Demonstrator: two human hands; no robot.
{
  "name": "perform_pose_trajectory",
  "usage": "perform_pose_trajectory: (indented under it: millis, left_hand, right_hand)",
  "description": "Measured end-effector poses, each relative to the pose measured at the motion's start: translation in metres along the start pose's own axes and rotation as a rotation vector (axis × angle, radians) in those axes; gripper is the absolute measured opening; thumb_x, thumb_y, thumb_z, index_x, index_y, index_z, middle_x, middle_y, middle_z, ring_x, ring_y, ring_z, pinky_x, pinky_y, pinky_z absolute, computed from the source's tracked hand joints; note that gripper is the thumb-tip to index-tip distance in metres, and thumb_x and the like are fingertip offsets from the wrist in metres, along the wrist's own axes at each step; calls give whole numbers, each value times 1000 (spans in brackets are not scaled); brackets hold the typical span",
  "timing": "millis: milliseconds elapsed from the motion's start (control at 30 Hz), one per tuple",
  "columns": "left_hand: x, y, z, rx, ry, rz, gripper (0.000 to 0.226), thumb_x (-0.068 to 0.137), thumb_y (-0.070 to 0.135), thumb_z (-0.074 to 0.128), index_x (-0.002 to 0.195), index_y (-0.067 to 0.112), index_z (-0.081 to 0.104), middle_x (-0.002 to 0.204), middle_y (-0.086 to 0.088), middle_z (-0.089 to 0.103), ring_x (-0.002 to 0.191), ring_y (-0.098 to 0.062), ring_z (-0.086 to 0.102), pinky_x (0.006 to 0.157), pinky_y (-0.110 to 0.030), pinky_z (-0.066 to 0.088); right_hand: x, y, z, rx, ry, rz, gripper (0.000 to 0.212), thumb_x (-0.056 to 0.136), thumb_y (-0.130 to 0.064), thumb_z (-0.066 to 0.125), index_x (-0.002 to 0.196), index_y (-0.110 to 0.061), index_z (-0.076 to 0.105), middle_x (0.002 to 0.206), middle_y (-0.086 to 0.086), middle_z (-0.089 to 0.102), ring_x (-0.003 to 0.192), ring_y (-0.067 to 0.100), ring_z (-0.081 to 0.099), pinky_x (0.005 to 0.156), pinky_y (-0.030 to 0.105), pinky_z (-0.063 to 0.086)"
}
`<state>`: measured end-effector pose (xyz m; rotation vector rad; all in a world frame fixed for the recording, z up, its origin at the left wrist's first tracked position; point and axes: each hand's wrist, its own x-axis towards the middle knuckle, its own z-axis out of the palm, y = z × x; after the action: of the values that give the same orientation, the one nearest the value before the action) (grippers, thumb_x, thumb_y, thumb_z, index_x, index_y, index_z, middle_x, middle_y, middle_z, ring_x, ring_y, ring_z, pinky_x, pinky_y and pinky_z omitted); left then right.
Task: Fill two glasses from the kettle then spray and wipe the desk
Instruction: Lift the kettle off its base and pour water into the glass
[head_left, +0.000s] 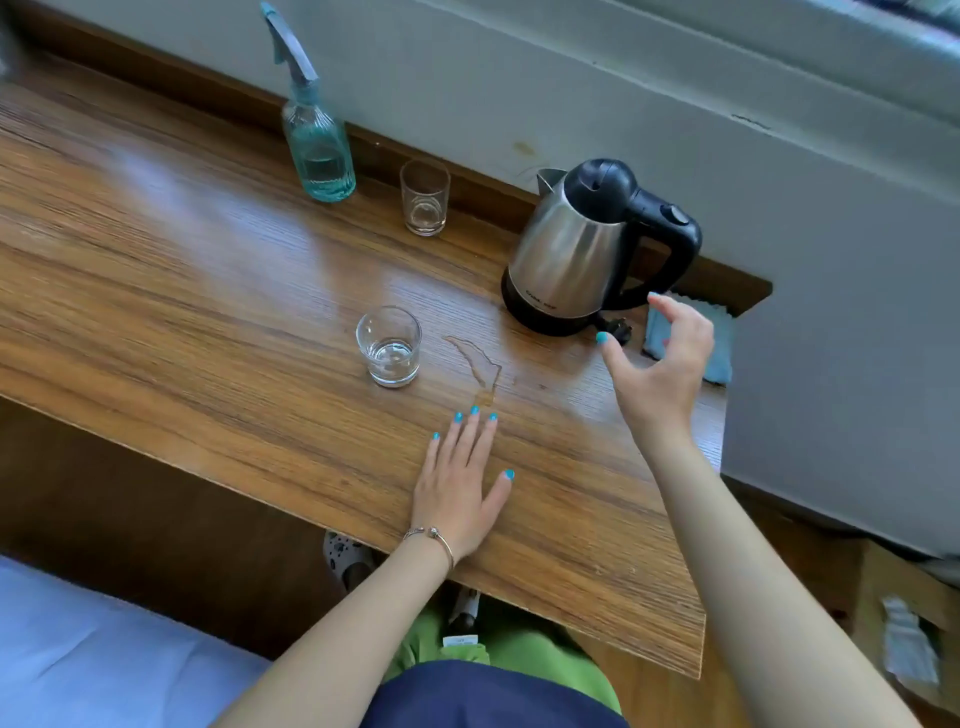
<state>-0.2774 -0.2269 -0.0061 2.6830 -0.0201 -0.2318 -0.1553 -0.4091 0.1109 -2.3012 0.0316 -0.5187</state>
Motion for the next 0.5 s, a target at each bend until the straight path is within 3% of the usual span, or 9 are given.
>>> perform_pose_trajectory:
  millis: [67, 100, 200, 267, 367, 433, 500]
  left_hand:
    - [18, 11, 3, 2, 12, 7, 70, 99, 55, 31, 156, 29, 0, 165, 2, -2, 151, -16, -6, 120, -36, -9]
    - [28, 17, 4, 2, 27, 13, 70, 99, 54, 33, 156, 29, 2, 165, 2, 0, 152, -18, -4, 120, -37, -8]
    - [64, 36, 2, -4, 83, 21, 72, 98, 54, 37, 156, 28, 4, 165, 1, 2, 152, -18, -2, 119, -35, -8]
    - [90, 46, -6, -67, 129, -62, 77, 97, 55, 37, 156, 24, -2, 165, 0, -3, 151, -17, -5, 118, -32, -11]
    - [133, 54, -28, -182, 194, -164, 87, 95, 54, 45, 156, 15, -4, 165, -2, -4, 151, -18, -6, 121, -35, -4]
    - [161, 55, -41, -182, 172, -162, 93, 93, 55, 51, 156, 13, -4, 165, -4, -3, 151, -19, -5, 121, -37, 0]
    - [181, 54, -46, -165, 123, -167, 102, 88, 59, 56, 155, 11, -5, 165, -6, -1, 151, -19, -4, 121, -37, 0]
  right_hand:
    - [30, 7, 1, -3, 1, 16, 69, 74, -30, 79, 135, -16, 49, 133, 8, 41, 122, 11, 35, 107, 8, 26]
    - [44, 9, 3, 15, -23, 32, 72, 72, -30, 81, 135, -18, 48, 137, 10, 36, 126, 13, 33, 107, 9, 24]
    - [75, 14, 12, 72, 1, 9, 73, 67, -31, 83, 128, -16, 46, 138, 9, 32, 130, 14, 32, 102, 2, 23]
    - [92, 13, 14, 114, 69, -5, 74, 66, -37, 82, 125, -17, 44, 128, -1, 39, 120, 3, 40, 93, -5, 26]
    - [117, 8, 14, 113, -17, -7, 66, 64, -45, 81, 121, -27, 52, 112, -15, 52, 103, -2, 51, 90, 7, 39]
    - [131, 8, 13, 56, -90, -37, 62, 63, -46, 83, 118, -31, 60, 111, -12, 62, 102, 4, 58, 93, 20, 46]
    - [142, 10, 12, 39, -140, -60, 60, 61, -46, 86, 115, -31, 67, 109, -12, 69, 100, 5, 63, 95, 22, 49]
